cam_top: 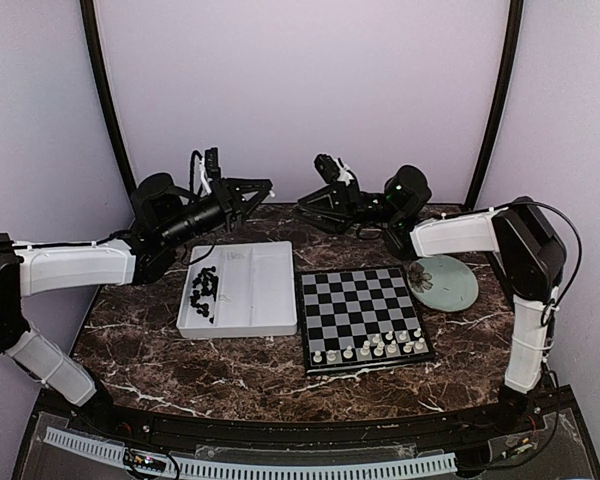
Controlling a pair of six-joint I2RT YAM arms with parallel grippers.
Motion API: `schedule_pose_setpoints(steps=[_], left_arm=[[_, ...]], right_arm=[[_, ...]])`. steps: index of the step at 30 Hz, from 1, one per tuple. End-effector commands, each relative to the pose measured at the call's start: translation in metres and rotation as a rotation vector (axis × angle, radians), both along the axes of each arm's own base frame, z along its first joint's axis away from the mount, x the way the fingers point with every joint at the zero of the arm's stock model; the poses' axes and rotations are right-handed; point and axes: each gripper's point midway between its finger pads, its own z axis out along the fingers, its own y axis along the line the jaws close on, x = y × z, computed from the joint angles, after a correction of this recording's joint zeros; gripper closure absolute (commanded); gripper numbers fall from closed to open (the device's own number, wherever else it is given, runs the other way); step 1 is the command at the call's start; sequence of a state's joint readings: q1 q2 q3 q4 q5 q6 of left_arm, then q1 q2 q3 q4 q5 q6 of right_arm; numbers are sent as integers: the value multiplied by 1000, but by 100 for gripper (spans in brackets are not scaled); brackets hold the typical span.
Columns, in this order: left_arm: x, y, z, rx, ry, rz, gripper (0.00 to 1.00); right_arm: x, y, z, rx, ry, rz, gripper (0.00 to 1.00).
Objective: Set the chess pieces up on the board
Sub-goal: Pass from the left arm to the right
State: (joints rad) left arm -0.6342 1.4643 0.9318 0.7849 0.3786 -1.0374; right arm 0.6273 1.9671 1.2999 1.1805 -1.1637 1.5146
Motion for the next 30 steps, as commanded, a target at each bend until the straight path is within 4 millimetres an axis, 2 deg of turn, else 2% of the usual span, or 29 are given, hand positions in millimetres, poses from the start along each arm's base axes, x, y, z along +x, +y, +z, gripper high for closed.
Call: schedule_pose_setpoints(steps=[1, 6, 16, 30], left_arm=[[-11, -5, 19, -108, -35, -42, 87], [-14, -13, 15, -116, -29, -58, 87], [-14, -23, 3, -105, -3, -75, 87], [-10, -32, -10, -93, 24, -96, 86]], right_arm=[[7, 3, 11, 40, -28, -17, 62], [16, 8, 4, 29, -1, -40, 62], [18, 9, 4, 36, 2, -43, 63], [17, 9, 0, 33, 3, -44, 72]])
